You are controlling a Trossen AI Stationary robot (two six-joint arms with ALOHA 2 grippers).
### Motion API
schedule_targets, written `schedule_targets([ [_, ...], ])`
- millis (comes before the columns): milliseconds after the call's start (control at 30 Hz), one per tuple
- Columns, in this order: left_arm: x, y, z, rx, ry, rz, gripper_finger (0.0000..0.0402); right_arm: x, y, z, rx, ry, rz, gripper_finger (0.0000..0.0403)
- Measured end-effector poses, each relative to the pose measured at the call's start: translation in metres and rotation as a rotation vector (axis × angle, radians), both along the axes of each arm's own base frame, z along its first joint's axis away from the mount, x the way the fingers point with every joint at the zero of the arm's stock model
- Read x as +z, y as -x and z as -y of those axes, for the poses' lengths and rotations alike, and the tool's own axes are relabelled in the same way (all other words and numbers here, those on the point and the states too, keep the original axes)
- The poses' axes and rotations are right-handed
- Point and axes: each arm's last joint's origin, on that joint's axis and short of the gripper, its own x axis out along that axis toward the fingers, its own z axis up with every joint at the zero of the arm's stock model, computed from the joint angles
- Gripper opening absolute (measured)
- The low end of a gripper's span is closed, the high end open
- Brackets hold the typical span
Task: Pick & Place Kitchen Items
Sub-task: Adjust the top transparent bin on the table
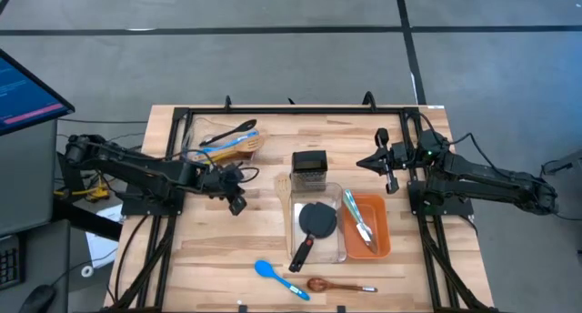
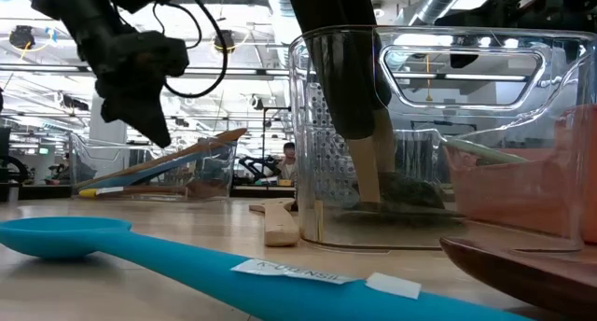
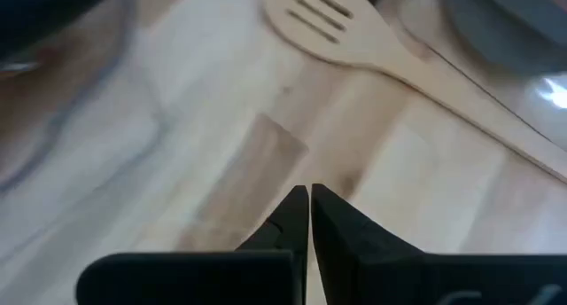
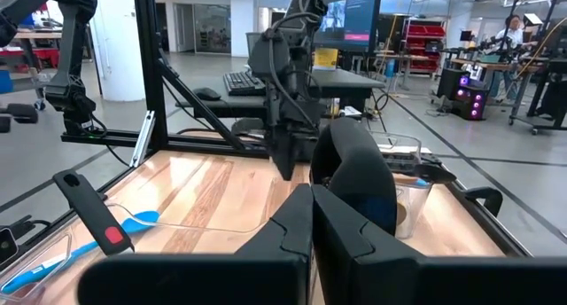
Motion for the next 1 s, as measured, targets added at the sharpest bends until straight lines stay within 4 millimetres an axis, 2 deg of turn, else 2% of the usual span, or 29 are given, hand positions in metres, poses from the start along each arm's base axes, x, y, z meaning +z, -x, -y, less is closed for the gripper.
schedule_targets([
  [233,-0.005,-0.003,-0.011,0.137,-0.155,-0.009,0.0001,0.001,0.000,0.000,0.000,0.003,0.010,0.0000],
  [433,-0.033,-0.018,-0.026,0.215,-0.204,-0.115,0.0001,0.001,0.000,0.000,0.000,0.005,0.014,0.0000],
  [600,-0.052,-0.037,-0.039,0.239,-0.317,-0.098,0.0001,0.001,0.000,0.000,-0.002,0.005,0.014,0.0000],
  [733,-0.059,-0.049,-0.051,0.279,-0.410,-0.056,0.0001,0.001,0.000,0.000,-0.002,0.005,0.014,0.0000],
  [867,-0.065,-0.050,-0.064,0.347,-0.483,-0.083,0.0001,0.001,0.000,0.000,-0.003,0.005,0.014,0.0000],
  [1000,-0.065,-0.054,-0.070,0.380,-0.450,-0.029,0.0001,0.001,0.000,0.000,-0.003,0.005,0.013,0.0000],
])
